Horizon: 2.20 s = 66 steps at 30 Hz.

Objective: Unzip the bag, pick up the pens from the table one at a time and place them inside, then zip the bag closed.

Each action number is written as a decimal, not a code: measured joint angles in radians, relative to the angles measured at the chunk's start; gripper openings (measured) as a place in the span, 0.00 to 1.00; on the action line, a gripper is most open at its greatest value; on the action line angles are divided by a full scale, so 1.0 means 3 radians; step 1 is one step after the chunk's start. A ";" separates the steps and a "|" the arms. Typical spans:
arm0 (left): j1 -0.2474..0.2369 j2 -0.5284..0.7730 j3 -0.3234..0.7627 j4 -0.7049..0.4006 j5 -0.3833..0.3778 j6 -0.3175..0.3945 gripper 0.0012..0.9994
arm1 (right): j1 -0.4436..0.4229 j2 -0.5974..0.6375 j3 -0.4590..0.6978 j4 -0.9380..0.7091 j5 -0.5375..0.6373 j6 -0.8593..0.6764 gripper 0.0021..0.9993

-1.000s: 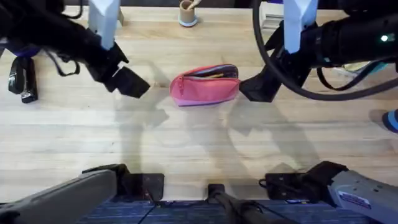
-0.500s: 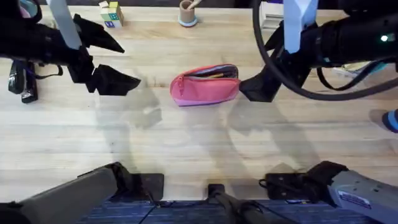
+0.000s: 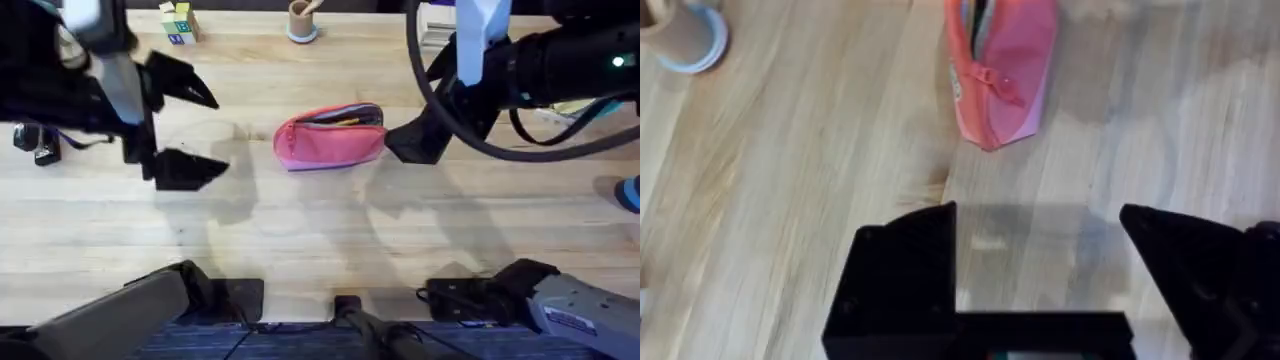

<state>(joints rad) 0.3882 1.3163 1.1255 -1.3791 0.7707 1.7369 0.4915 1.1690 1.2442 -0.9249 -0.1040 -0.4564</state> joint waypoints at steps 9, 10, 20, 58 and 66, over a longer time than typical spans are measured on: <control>0.0003 0.0000 -0.0551 0.0374 0.0194 0.0366 0.99 | 0.0000 0.0000 0.0000 -0.0001 -0.0001 0.0000 1.00; 0.0003 0.0000 -0.0578 0.0389 0.0214 0.0378 0.99 | 0.0000 0.0000 0.0000 0.0000 -0.0001 0.0000 1.00; 0.0003 0.0000 -0.0613 0.0410 0.0292 0.0409 0.99 | 0.0000 0.0000 0.0000 0.0000 -0.0002 0.0108 1.00; 0.0003 0.0000 -0.0613 0.0393 0.0525 0.0029 0.99 | 0.0485 0.0030 0.0001 0.0084 -0.0993 0.1303 1.00; 0.0003 0.0000 -0.0614 0.0391 0.0525 0.0029 0.99 | 0.0652 0.0236 0.0001 0.0194 -0.1015 0.1340 1.00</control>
<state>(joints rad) 0.3889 1.3163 0.9413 -1.2617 0.9283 1.7454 0.6872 1.2397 1.2446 -0.8667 -0.4084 -0.0543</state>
